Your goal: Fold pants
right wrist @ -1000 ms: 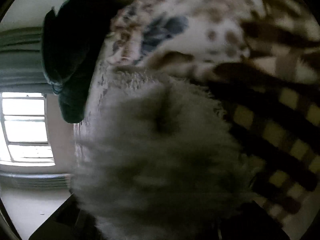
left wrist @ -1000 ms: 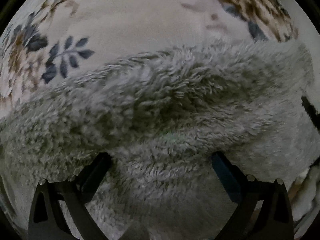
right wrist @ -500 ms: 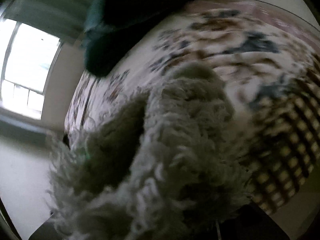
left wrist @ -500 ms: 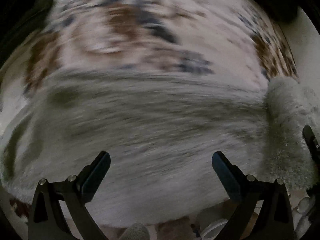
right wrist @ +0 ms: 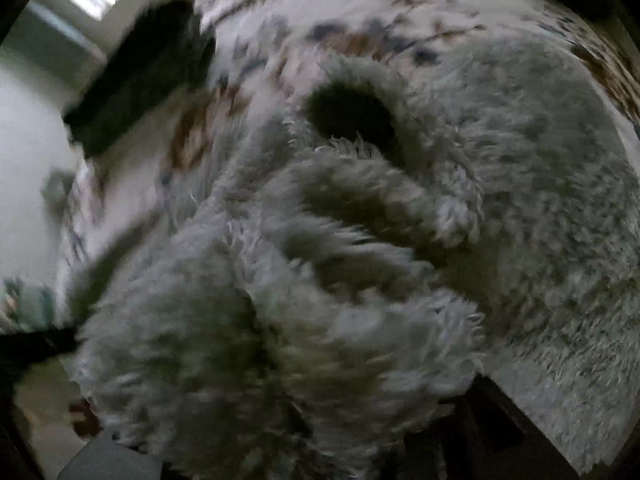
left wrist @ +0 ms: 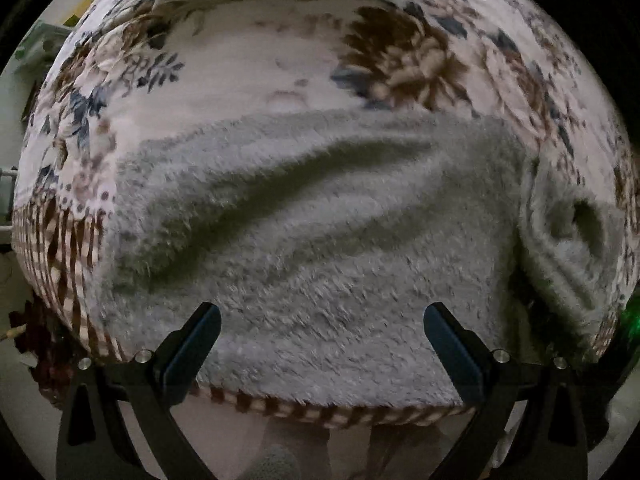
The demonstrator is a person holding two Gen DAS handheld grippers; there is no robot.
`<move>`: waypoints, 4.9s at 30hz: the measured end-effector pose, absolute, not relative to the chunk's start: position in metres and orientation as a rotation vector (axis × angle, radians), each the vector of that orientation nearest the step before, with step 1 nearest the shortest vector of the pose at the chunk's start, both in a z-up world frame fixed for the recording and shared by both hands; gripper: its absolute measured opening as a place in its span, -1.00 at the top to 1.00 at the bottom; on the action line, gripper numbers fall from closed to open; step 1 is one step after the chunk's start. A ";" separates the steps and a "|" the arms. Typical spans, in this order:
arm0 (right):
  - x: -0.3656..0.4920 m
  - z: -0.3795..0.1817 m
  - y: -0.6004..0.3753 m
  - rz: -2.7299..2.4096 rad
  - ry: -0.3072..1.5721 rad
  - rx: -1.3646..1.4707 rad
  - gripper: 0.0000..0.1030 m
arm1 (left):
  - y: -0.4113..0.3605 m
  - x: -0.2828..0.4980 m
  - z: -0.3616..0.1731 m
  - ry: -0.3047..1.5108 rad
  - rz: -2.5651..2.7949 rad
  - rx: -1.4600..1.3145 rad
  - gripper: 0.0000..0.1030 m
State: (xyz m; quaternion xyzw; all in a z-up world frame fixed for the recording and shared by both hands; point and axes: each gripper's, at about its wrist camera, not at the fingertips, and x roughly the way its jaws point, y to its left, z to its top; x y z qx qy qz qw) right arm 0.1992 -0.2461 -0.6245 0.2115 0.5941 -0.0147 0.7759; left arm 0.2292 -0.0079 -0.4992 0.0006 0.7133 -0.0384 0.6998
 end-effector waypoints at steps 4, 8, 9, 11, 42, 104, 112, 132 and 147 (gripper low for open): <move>0.192 -0.596 -0.252 0.090 1.280 0.612 -0.46 | -0.013 0.242 -0.491 1.580 -0.171 -0.126 -1.00; 0.175 -0.558 -0.293 0.128 1.225 0.744 -0.55 | -0.041 0.253 -0.474 1.550 -0.285 -0.234 -1.00; 0.169 -0.549 -0.302 0.104 1.217 0.743 -0.56 | -0.052 0.261 -0.478 1.550 -0.305 -0.243 -1.00; 0.160 -0.545 -0.332 0.027 1.226 0.736 -0.56 | -0.078 0.265 -0.484 1.564 -0.372 -0.248 -1.00; 0.172 -0.588 -0.387 -0.195 1.405 0.614 -0.56 | -0.066 0.256 -0.525 1.578 -0.288 -0.311 -0.28; 0.250 -0.602 -0.213 -0.304 1.559 0.032 -0.82 | 0.142 0.200 -0.446 0.991 0.128 -0.604 0.56; 0.231 -0.582 -0.274 -0.291 1.517 0.150 -0.82 | 0.015 0.202 -0.382 1.001 -0.091 -0.374 0.56; 0.107 -0.608 -0.559 -0.584 1.437 0.700 -0.82 | -0.310 0.172 -0.491 1.306 -0.535 0.108 0.57; 0.114 -0.595 -0.566 -0.241 1.298 1.058 -0.82 | -0.271 0.175 -0.426 1.366 -0.641 -0.111 -1.00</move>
